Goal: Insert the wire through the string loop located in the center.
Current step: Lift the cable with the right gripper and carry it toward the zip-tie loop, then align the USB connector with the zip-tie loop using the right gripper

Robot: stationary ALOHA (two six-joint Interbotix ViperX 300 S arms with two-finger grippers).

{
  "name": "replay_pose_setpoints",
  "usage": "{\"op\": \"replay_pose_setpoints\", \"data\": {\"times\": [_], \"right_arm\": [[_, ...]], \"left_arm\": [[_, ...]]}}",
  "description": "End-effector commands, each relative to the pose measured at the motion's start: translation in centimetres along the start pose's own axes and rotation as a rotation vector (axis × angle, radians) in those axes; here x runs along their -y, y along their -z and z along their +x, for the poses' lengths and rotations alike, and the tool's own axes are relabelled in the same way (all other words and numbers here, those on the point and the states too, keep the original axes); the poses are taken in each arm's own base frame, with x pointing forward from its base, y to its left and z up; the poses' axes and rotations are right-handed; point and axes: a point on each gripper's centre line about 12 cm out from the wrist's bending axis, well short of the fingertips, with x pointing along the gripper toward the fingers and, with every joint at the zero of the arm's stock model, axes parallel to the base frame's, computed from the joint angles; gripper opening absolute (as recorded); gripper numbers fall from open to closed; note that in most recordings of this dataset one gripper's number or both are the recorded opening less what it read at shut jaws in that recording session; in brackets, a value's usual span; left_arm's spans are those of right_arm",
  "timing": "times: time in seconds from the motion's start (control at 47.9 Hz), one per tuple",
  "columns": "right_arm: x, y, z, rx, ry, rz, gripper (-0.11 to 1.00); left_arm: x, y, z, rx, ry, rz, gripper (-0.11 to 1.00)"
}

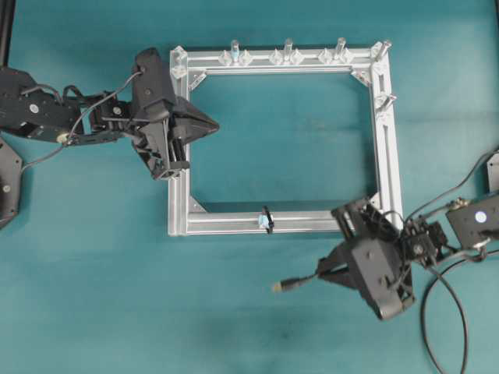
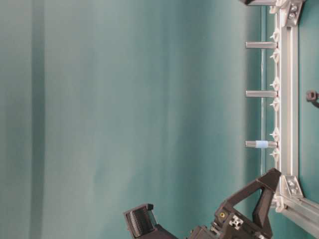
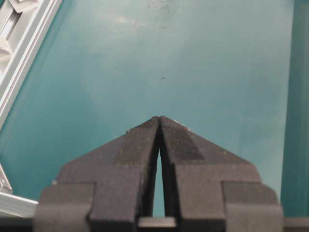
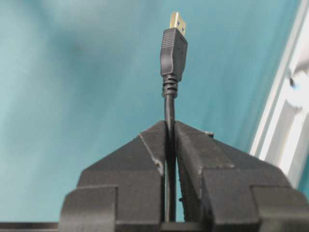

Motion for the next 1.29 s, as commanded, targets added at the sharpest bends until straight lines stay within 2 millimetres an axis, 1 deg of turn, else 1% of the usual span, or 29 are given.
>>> {"op": "replay_pose_setpoints", "data": {"times": [0.0, 0.146, 0.397, 0.605, 0.793, 1.273], "right_arm": [[0.6, -0.8, -0.9, 0.04, 0.011, 0.018, 0.08], [1.8, -0.7, -1.6, 0.049, 0.04, 0.042, 0.08], [4.1, 0.0, -2.6, 0.053, 0.096, 0.09, 0.08], [5.4, 0.6, -3.2, 0.05, 0.131, 0.118, 0.08], [5.9, 1.0, -3.3, 0.043, 0.144, 0.13, 0.08], [6.0, 1.0, -3.3, 0.043, 0.145, 0.13, 0.08]], "left_arm": [[0.3, -1.5, -0.3, 0.047, 0.009, -0.003, 0.05], [0.3, -1.5, -0.3, 0.047, 0.01, -0.003, 0.05], [0.4, -1.4, -0.3, 0.045, 0.012, -0.004, 0.05], [0.4, -1.5, -0.3, 0.047, 0.013, -0.003, 0.05], [0.4, -1.5, -0.3, 0.047, 0.013, -0.001, 0.05], [0.4, -1.5, -0.3, 0.048, 0.013, -0.001, 0.05]]}}
